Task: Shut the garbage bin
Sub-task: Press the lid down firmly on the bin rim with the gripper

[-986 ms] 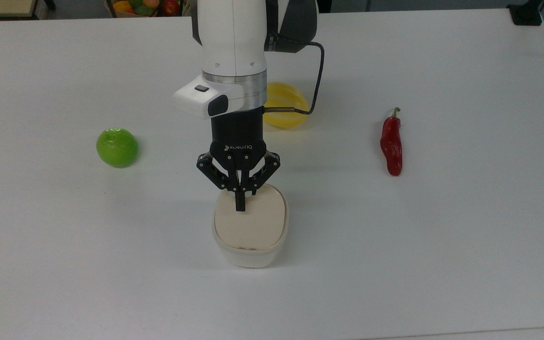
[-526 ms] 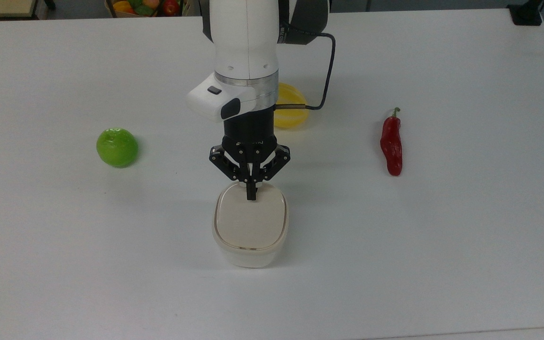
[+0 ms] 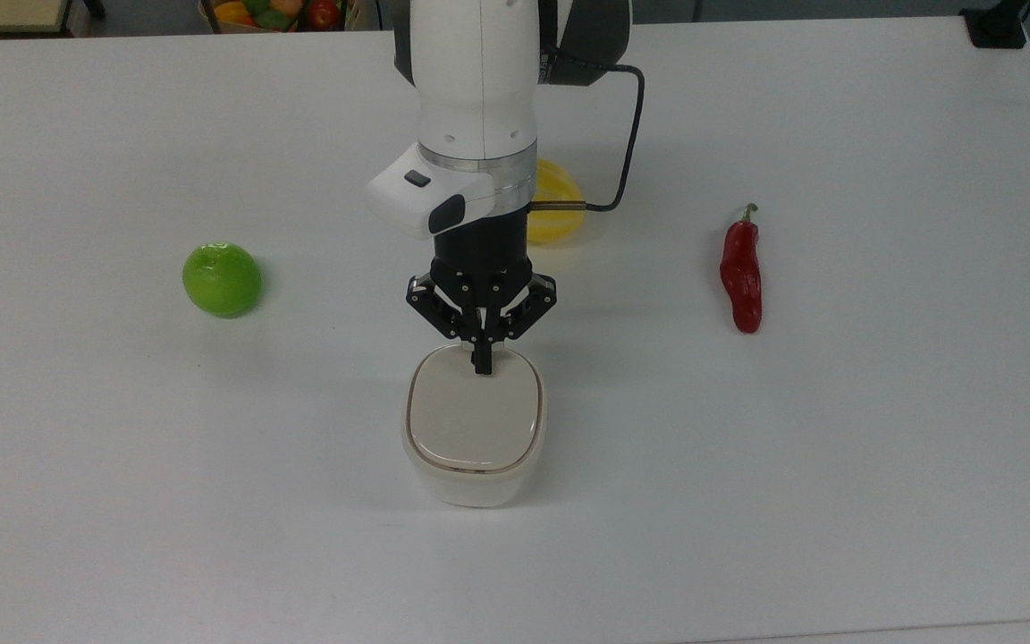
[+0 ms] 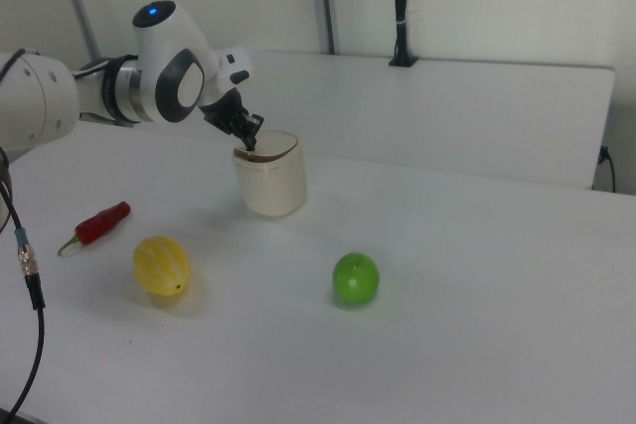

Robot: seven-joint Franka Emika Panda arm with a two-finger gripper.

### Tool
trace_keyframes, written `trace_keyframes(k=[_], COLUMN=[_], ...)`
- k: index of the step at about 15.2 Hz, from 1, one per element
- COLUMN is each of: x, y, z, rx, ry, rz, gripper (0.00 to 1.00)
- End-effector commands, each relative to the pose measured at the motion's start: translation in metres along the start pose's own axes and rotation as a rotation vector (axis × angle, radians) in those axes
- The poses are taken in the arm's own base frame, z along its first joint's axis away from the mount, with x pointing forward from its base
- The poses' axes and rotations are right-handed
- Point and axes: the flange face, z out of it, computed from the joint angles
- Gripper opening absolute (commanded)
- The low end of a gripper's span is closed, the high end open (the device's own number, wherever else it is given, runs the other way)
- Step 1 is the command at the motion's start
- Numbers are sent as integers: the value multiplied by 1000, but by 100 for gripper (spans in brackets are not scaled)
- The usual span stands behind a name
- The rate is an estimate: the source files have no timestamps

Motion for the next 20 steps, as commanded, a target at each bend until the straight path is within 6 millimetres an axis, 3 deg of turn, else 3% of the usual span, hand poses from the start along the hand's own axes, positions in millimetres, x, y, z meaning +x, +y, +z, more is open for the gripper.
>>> trace_keyframes(k=[1,10,20], x=[-8,-24,-24], y=[6,3,3], z=[1,29,29], rx=[0,-5,-6], ry=[-35,-85,-83], rz=[41,34,32], gripper=[0,0,0])
